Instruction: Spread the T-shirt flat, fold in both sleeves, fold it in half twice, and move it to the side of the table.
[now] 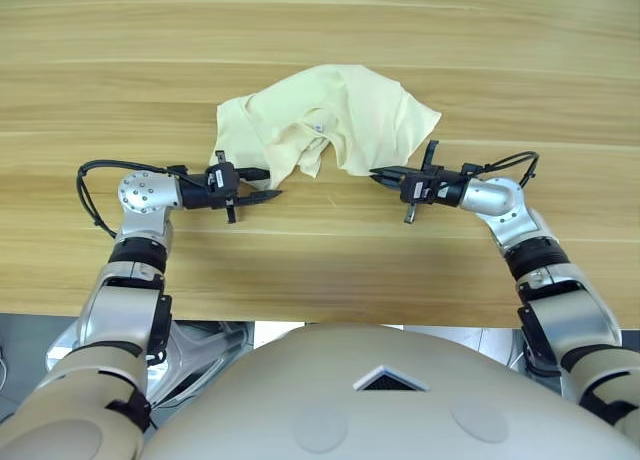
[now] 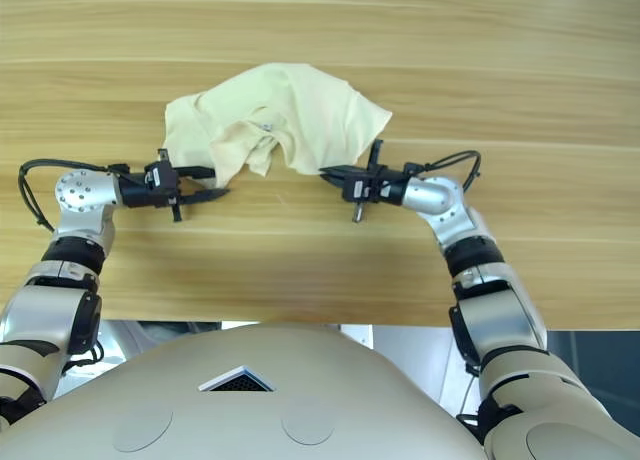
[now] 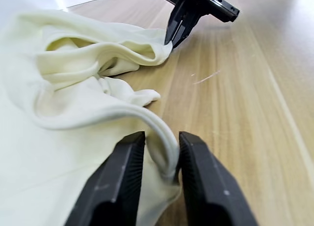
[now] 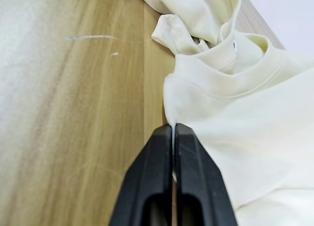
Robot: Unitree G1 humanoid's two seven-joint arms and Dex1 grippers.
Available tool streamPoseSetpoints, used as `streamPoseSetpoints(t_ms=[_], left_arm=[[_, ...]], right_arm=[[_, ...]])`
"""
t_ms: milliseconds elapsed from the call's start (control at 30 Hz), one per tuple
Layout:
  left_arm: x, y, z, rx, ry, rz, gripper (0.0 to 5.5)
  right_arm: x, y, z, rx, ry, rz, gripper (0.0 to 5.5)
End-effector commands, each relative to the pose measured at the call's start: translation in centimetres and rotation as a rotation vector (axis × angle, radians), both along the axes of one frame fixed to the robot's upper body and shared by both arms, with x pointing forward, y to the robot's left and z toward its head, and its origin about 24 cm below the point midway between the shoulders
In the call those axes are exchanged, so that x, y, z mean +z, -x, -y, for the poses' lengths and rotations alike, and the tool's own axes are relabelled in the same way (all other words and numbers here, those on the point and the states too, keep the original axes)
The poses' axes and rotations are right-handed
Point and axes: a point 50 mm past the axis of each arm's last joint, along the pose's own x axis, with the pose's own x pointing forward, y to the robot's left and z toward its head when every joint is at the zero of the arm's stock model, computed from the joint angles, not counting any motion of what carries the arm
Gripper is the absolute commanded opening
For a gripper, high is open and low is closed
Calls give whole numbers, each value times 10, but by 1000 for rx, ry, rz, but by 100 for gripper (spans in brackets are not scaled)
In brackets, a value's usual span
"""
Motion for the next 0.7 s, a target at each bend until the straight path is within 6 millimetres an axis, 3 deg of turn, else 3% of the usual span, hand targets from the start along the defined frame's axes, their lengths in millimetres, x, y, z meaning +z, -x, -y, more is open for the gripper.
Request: streamPoseSetpoints(t_ms=[33, 167, 300, 433, 533, 600, 700], left_arm=[[-1, 0, 0, 11, -10, 8, 73], [0, -2, -1, 29, -8, 17, 4], [6, -8, -3, 53, -2, 55, 4], [28, -27, -11, 123, -15, 201, 4], [77, -58, -16, 238, 28, 485, 4], [123, -73, -15, 265, 90, 708, 4], [190, -75, -9, 220, 177, 1014, 4]], right_arm=[[0, -2, 2, -12, 20, -1, 0], [-1, -2, 2, -13, 20, -1, 0], [5, -6, 8, -41, 9, 26, 0], [35, -12, 25, -69, -85, 126, 0], [89, -12, 39, -46, -235, 280, 0], [126, -18, 52, -54, -278, 386, 0], [185, -11, 70, -14, -353, 541, 0]])
